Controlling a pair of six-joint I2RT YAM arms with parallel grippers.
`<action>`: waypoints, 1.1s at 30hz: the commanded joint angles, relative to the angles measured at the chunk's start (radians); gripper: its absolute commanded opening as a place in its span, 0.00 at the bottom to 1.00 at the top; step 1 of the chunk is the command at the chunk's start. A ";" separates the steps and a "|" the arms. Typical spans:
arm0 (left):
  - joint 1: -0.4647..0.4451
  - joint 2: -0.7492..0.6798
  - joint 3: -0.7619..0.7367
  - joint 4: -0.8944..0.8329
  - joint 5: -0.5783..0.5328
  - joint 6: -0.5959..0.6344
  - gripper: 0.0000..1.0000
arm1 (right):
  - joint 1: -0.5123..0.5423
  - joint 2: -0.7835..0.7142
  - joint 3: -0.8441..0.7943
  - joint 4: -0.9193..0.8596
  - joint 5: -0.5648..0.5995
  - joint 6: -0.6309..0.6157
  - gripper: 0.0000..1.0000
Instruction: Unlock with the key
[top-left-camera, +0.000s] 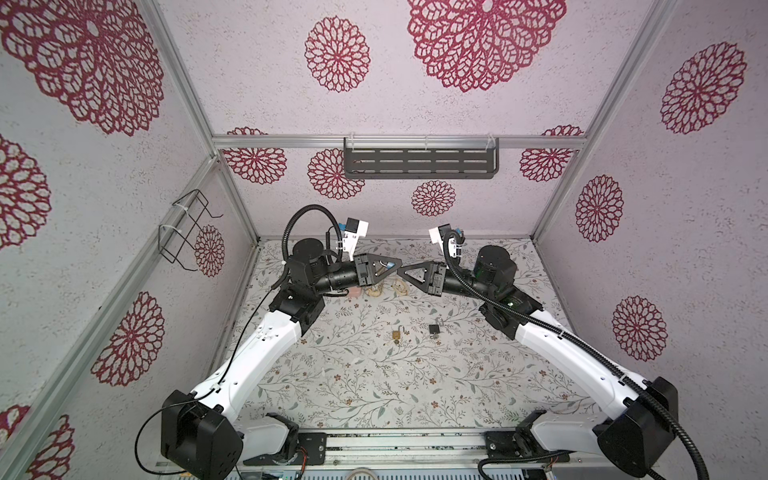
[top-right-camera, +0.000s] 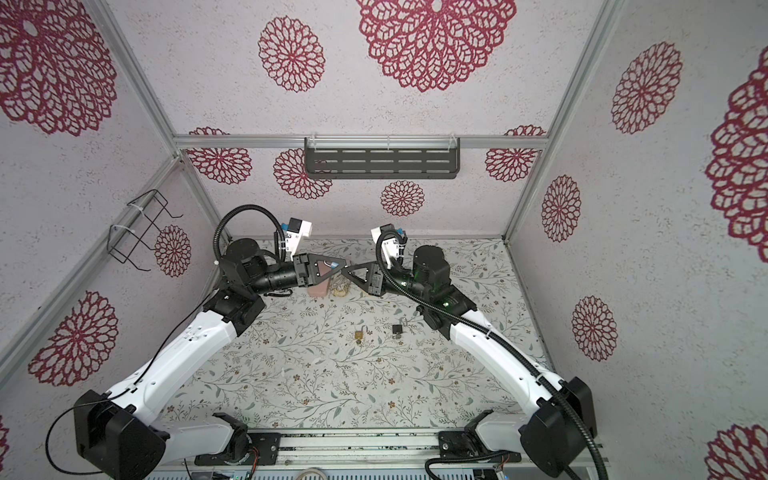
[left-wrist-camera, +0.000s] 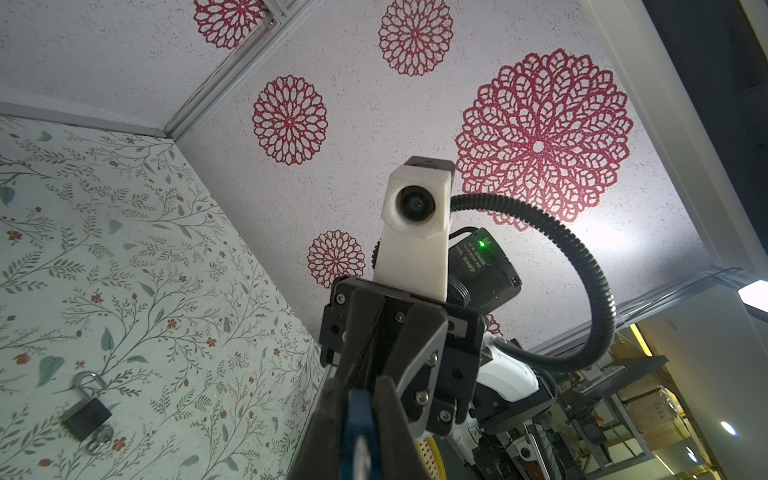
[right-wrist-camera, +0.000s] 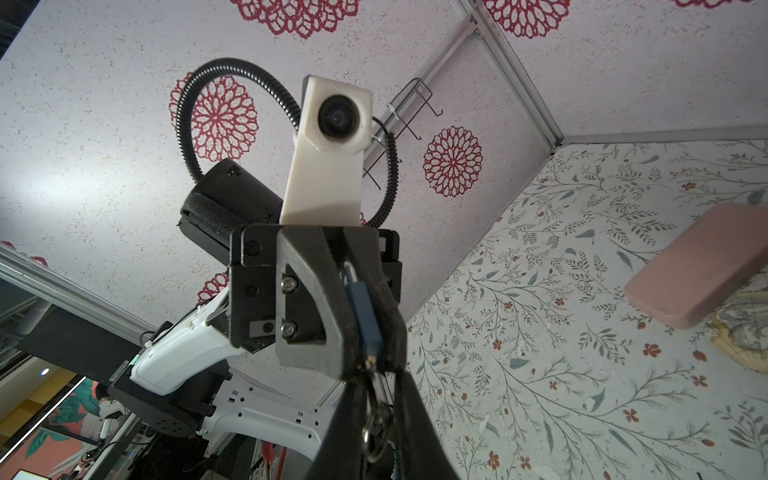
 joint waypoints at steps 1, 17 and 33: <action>-0.036 -0.022 -0.018 0.007 0.090 0.007 0.00 | -0.009 -0.028 0.002 0.086 0.025 -0.018 0.10; -0.002 -0.004 0.026 0.045 0.114 -0.032 0.45 | -0.015 -0.049 -0.066 0.207 0.045 0.020 0.00; -0.070 -0.180 -0.121 -0.092 -0.675 -0.140 0.88 | 0.214 -0.069 -0.063 0.017 0.689 -0.566 0.00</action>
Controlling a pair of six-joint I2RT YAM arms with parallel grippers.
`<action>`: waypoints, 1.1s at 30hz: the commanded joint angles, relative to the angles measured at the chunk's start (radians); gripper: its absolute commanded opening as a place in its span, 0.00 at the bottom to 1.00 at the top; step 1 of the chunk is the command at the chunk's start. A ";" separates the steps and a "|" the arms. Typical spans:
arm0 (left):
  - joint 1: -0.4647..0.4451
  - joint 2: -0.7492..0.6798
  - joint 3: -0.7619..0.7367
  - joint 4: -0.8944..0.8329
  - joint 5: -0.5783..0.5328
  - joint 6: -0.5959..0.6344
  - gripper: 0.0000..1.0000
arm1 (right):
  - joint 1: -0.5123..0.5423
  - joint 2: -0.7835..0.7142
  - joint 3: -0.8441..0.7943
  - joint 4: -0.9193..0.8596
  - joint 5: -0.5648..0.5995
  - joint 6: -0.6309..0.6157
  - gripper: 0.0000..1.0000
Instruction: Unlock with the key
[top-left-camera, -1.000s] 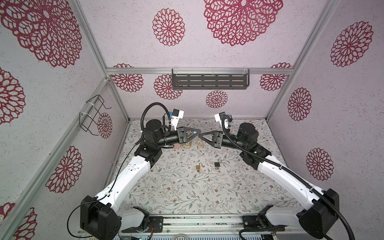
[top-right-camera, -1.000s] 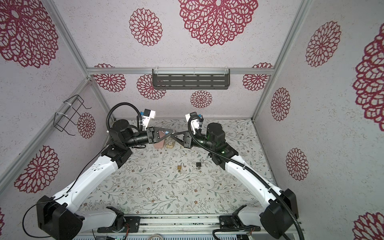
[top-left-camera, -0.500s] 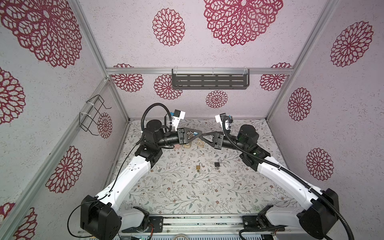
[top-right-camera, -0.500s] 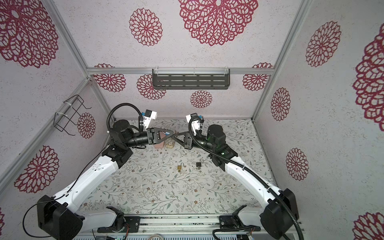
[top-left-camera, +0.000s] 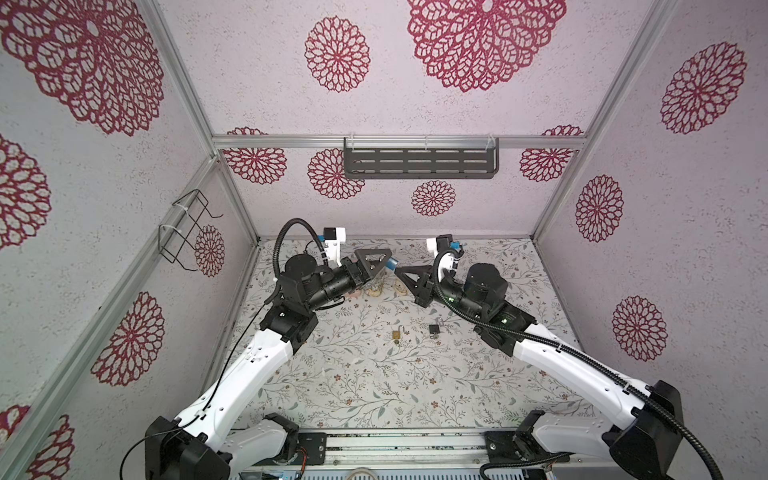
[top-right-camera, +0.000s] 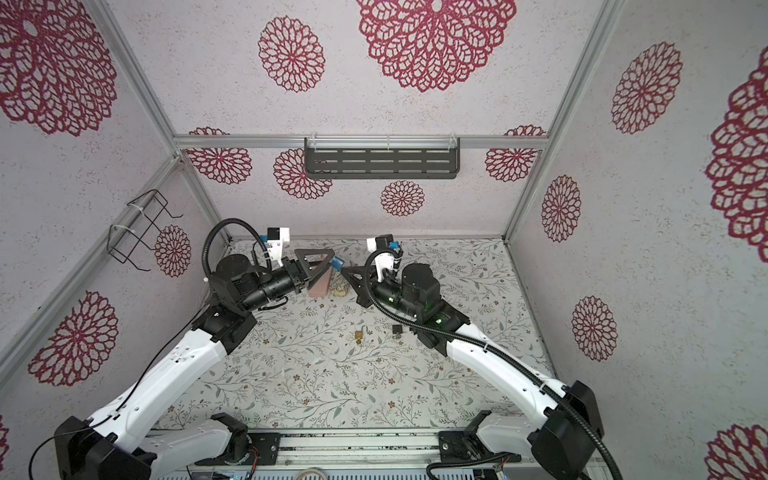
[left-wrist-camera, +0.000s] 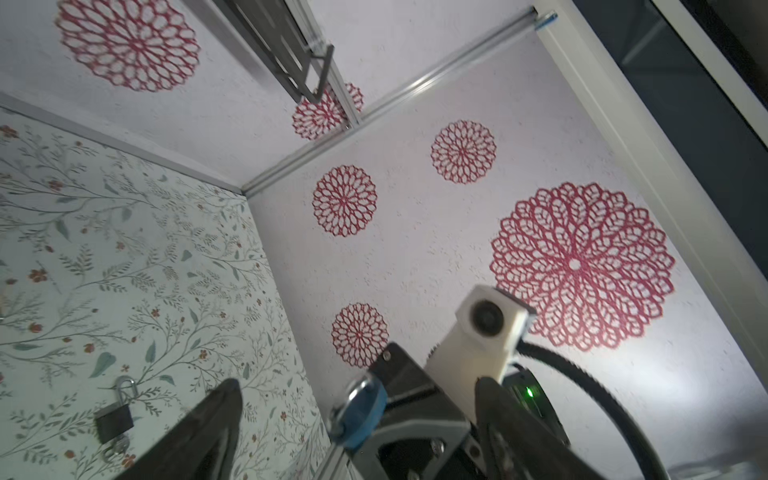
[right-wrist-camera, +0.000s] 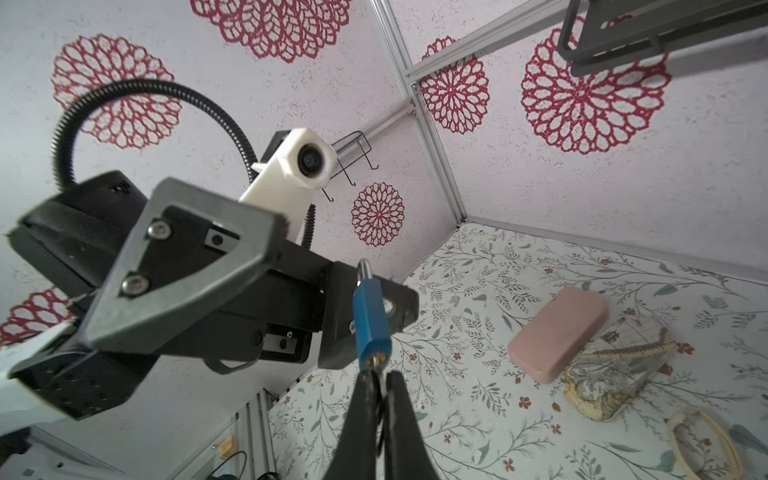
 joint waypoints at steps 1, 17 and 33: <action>-0.058 -0.029 -0.004 -0.045 -0.275 0.016 0.88 | 0.059 -0.008 0.022 -0.002 0.248 -0.238 0.00; -0.159 0.018 0.016 -0.050 -0.410 -0.053 0.73 | 0.190 0.000 -0.101 0.263 0.537 -0.565 0.00; -0.156 0.069 -0.021 0.099 -0.308 -0.180 0.58 | 0.191 0.057 -0.088 0.299 0.586 -0.631 0.00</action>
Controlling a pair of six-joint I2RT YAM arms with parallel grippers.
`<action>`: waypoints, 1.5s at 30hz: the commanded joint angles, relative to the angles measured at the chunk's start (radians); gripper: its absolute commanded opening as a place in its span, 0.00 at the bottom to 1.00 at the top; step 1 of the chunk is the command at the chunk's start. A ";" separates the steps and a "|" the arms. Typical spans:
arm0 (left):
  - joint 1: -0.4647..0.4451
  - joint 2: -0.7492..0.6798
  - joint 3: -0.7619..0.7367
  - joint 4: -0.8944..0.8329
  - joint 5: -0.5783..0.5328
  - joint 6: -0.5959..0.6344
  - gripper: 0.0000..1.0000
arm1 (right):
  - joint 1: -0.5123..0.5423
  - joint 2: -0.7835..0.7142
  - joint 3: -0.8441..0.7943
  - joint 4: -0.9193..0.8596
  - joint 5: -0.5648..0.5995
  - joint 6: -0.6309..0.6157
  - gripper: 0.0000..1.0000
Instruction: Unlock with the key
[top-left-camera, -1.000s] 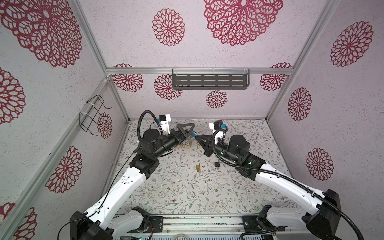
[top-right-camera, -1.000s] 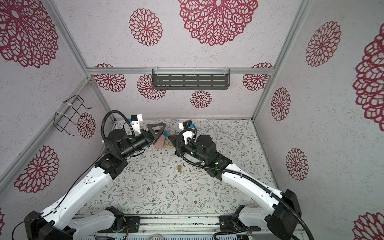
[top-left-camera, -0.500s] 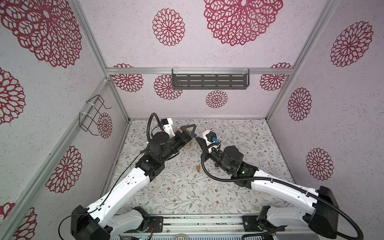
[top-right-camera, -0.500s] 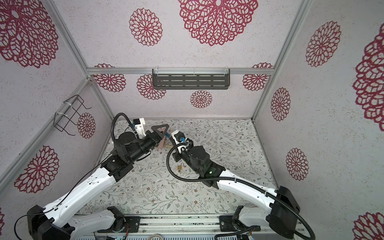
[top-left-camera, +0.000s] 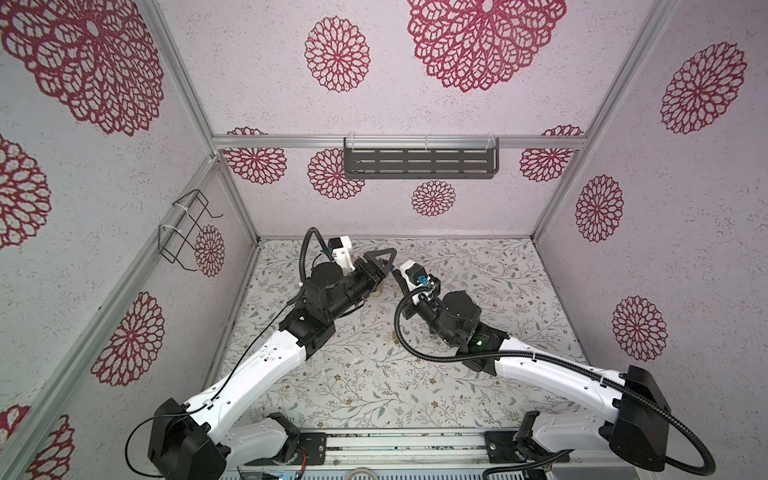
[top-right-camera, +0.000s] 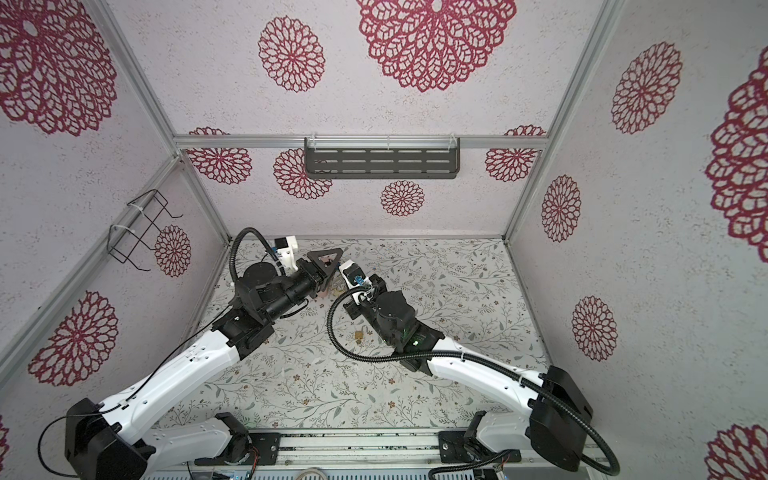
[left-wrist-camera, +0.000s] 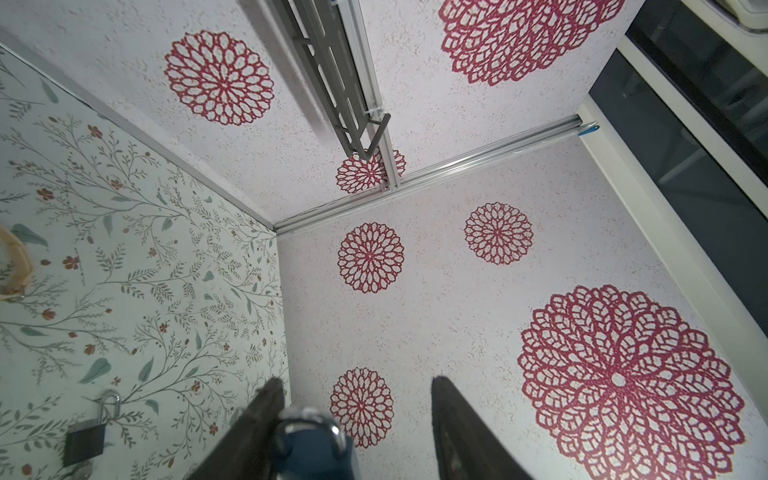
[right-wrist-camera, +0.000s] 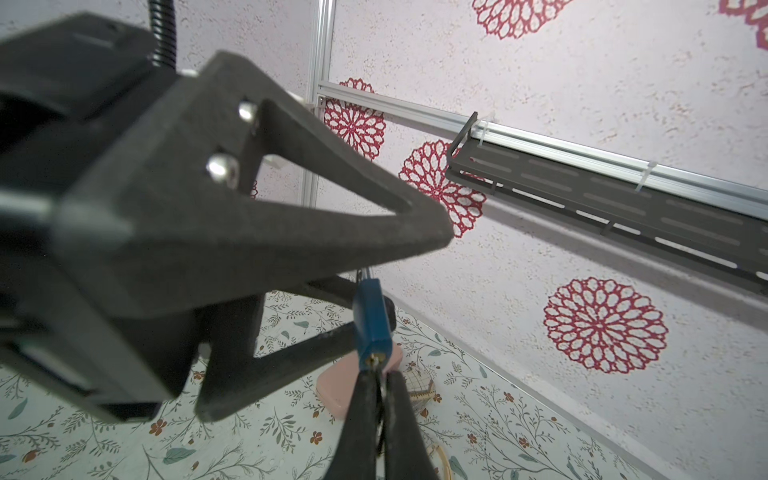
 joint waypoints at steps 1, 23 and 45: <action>-0.001 0.004 -0.011 0.045 0.021 -0.024 0.58 | 0.005 -0.001 0.026 0.074 0.035 -0.027 0.00; 0.007 0.040 0.025 -0.027 0.045 0.027 0.14 | 0.004 0.038 0.087 0.000 0.023 -0.016 0.00; 0.068 -0.021 -0.048 -0.039 0.107 0.145 0.00 | -0.130 -0.010 0.132 0.018 -0.357 0.678 0.00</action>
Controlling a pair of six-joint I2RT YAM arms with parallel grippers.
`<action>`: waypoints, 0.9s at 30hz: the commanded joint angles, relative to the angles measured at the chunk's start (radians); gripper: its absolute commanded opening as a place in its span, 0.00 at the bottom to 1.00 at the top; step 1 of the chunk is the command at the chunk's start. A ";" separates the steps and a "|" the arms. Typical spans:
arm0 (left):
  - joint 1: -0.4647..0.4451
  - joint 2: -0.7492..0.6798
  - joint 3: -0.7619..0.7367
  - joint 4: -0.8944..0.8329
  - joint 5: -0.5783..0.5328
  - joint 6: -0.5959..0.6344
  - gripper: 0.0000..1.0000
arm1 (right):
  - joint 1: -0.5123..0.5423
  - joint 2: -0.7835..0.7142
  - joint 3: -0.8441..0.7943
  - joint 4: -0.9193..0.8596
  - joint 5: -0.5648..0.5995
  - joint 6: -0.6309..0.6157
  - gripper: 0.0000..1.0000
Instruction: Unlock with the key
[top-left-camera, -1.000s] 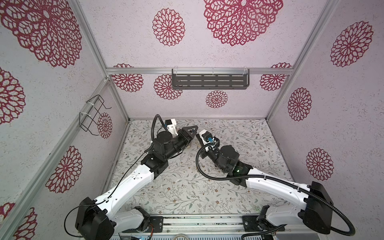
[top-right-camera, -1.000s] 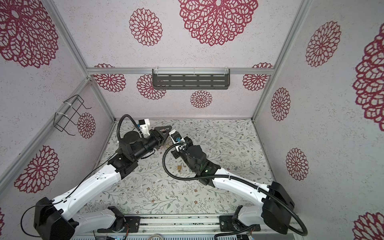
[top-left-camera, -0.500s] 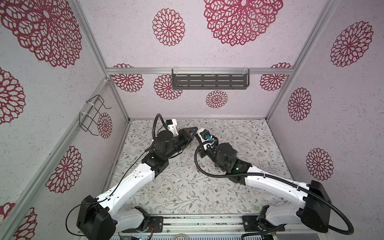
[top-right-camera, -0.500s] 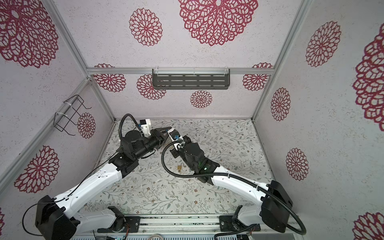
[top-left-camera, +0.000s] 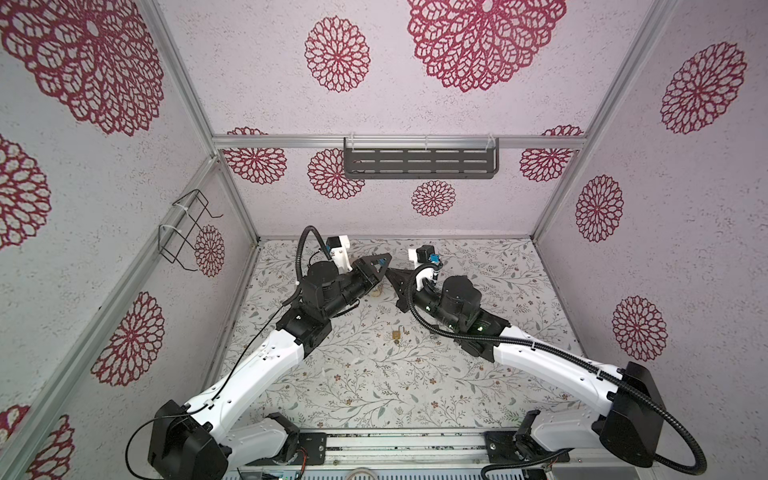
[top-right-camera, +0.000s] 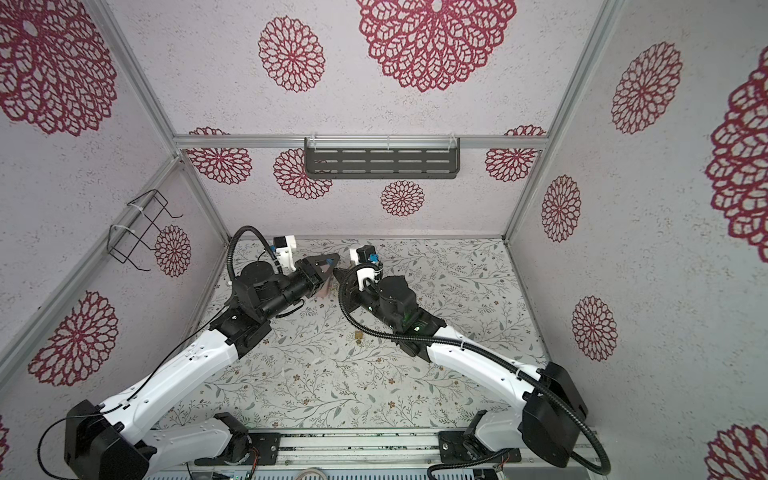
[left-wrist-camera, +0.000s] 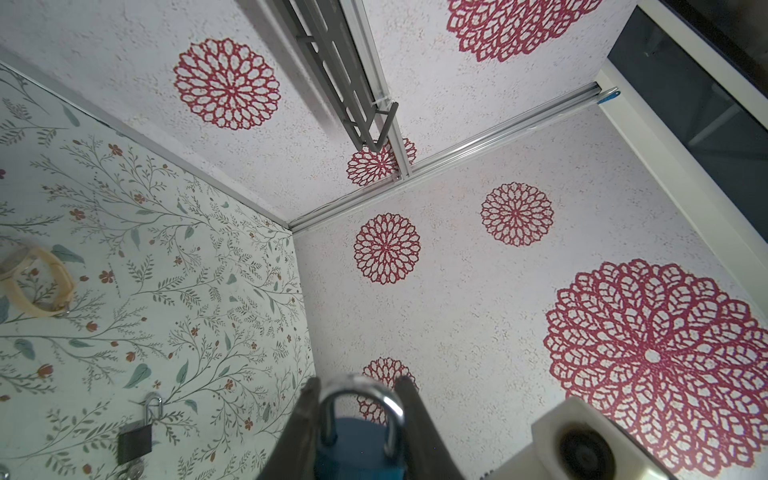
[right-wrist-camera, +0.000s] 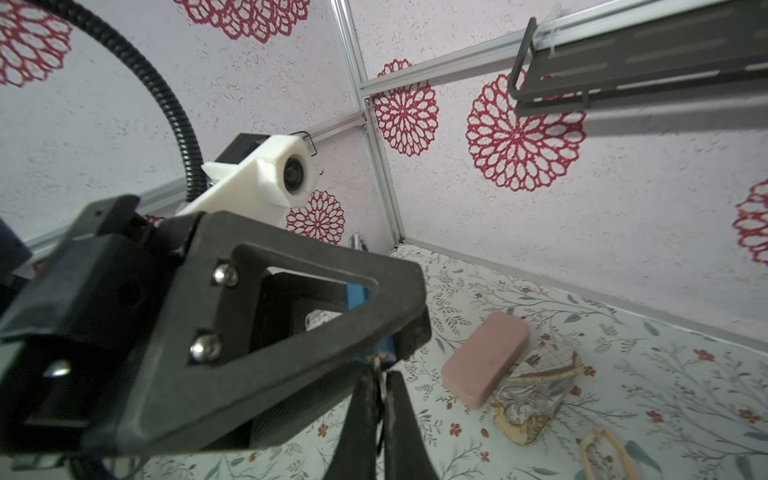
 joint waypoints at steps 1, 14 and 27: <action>0.012 -0.010 -0.027 -0.022 0.032 0.026 0.00 | -0.029 -0.052 0.046 0.111 -0.035 0.178 0.00; 0.055 -0.013 0.126 -0.282 0.010 0.376 0.00 | -0.034 -0.102 0.065 -0.116 0.110 -0.026 0.16; 0.011 -0.016 -0.064 -0.220 -0.051 1.192 0.00 | -0.117 -0.042 0.340 -0.723 -0.066 0.046 0.65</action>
